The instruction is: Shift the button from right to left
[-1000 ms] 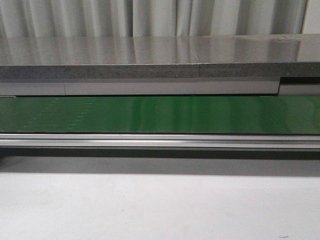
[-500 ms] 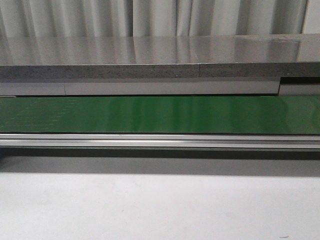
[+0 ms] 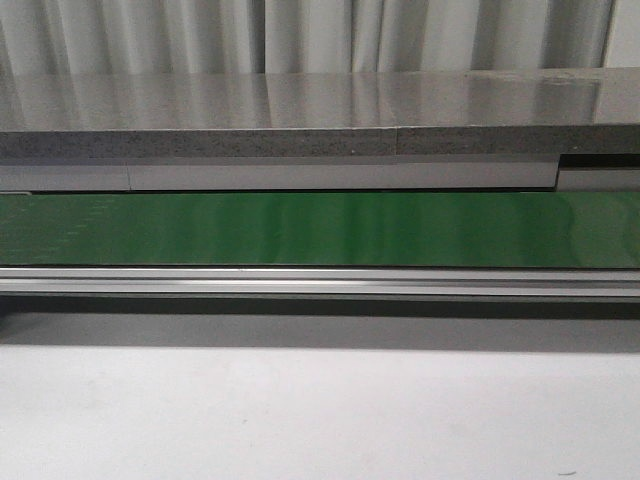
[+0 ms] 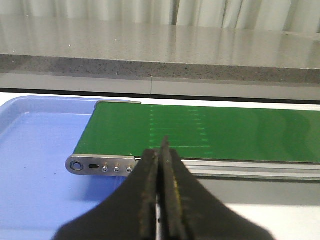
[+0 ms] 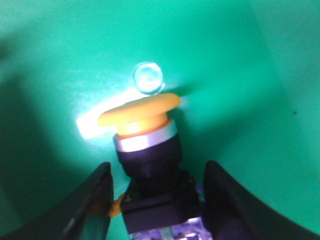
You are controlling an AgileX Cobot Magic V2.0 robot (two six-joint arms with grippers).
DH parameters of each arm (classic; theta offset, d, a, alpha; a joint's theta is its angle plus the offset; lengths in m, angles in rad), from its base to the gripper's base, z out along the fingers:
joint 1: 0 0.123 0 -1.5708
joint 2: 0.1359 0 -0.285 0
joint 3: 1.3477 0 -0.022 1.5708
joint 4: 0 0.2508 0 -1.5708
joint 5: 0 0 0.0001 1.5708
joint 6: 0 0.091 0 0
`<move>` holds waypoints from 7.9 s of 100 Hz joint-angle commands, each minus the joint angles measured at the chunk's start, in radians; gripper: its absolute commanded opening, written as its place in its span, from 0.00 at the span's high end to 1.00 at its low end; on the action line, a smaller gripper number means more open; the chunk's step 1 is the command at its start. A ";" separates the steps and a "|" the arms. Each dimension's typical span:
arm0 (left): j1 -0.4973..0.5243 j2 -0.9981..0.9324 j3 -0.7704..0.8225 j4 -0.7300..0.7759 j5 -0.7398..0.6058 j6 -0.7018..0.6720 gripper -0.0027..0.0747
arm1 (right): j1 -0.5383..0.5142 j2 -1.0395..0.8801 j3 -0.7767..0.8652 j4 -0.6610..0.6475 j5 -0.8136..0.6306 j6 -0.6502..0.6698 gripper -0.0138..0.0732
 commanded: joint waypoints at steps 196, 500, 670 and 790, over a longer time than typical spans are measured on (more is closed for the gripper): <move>-0.002 -0.032 0.044 -0.009 -0.079 -0.010 0.99 | 0.467 -0.676 0.194 -0.177 0.102 0.081 0.91; -0.002 -0.032 0.043 0.076 -0.171 -0.007 0.99 | 0.467 -1.973 1.093 -0.113 -0.485 0.081 0.92; -0.079 1.284 -1.097 -0.026 0.453 0.001 0.19 | 0.467 -1.973 1.093 -0.113 -0.486 0.081 0.92; -0.256 1.719 -1.385 0.051 0.758 -0.290 0.19 | 0.467 -1.973 1.093 -0.113 -0.486 0.081 0.92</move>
